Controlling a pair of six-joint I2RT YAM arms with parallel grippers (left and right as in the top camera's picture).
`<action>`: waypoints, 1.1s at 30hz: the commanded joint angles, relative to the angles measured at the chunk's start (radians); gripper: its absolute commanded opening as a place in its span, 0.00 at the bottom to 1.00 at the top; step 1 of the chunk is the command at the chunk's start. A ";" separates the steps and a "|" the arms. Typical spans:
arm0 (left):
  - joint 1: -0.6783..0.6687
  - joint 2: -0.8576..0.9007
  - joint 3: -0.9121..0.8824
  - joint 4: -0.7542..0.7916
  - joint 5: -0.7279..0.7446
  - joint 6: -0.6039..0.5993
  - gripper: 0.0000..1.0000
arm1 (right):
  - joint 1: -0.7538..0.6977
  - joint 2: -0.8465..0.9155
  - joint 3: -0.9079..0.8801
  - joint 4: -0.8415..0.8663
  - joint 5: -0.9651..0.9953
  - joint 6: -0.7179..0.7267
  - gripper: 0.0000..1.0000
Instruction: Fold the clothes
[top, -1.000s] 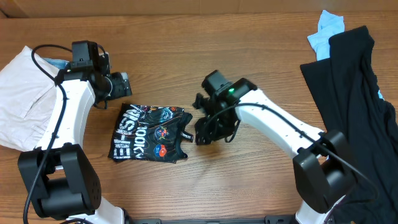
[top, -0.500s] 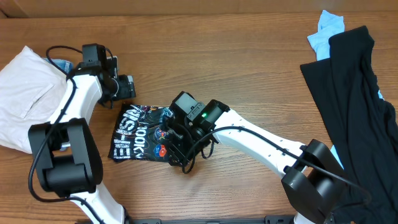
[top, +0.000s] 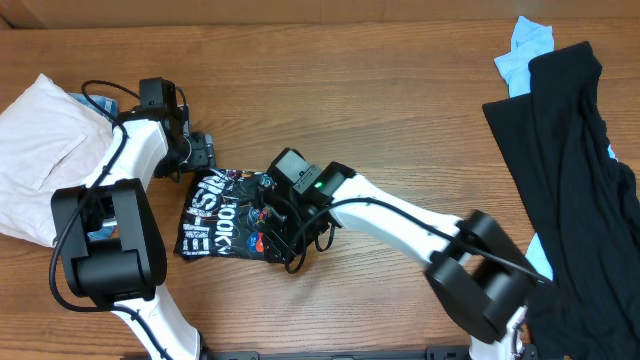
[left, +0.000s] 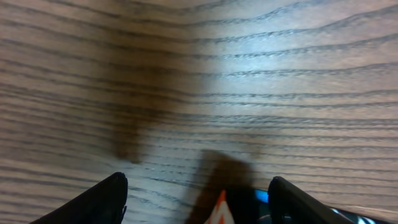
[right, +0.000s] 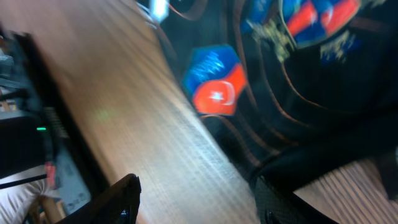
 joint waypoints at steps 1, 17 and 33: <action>-0.006 0.018 0.008 -0.011 -0.063 0.021 0.75 | 0.000 0.065 0.012 0.016 -0.020 0.000 0.63; 0.008 0.063 0.008 -0.175 -0.217 -0.072 0.61 | -0.060 0.103 0.012 0.087 0.064 0.105 0.67; 0.052 0.064 0.007 -0.566 -0.219 -0.320 0.30 | -0.246 0.103 0.012 0.080 0.299 0.052 0.67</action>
